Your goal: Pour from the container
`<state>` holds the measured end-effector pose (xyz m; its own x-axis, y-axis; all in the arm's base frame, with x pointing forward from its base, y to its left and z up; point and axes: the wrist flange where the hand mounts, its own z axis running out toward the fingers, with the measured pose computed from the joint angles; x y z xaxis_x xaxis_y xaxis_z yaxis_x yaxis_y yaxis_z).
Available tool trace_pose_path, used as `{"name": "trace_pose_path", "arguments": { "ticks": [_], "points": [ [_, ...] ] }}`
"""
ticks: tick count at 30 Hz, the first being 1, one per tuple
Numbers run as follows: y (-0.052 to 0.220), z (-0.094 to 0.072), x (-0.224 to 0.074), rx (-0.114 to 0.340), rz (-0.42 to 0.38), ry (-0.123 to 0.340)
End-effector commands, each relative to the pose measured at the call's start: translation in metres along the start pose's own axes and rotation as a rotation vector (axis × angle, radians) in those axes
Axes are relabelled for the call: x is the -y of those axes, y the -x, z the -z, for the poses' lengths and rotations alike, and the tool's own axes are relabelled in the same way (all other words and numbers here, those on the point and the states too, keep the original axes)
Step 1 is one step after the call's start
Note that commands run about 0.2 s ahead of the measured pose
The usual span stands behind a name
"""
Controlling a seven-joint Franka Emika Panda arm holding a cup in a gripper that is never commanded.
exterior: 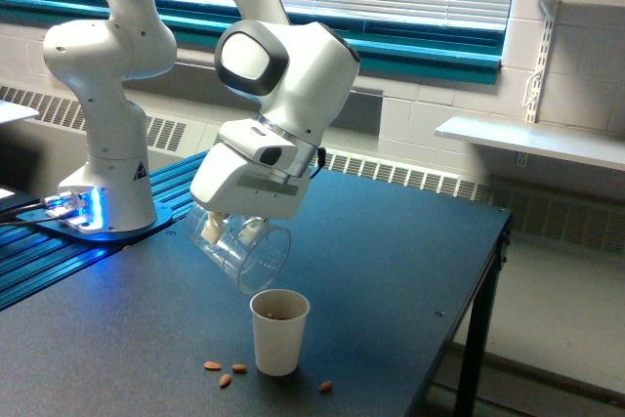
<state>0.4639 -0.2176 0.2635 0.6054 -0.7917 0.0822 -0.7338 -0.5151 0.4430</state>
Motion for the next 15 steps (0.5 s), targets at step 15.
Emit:
{"name": "trace_pose_path", "arguments": {
  "ticks": [15],
  "points": [
    [0.0021, 0.0111, 0.0139, -0.013, 0.036, -0.036]
  ]
}}
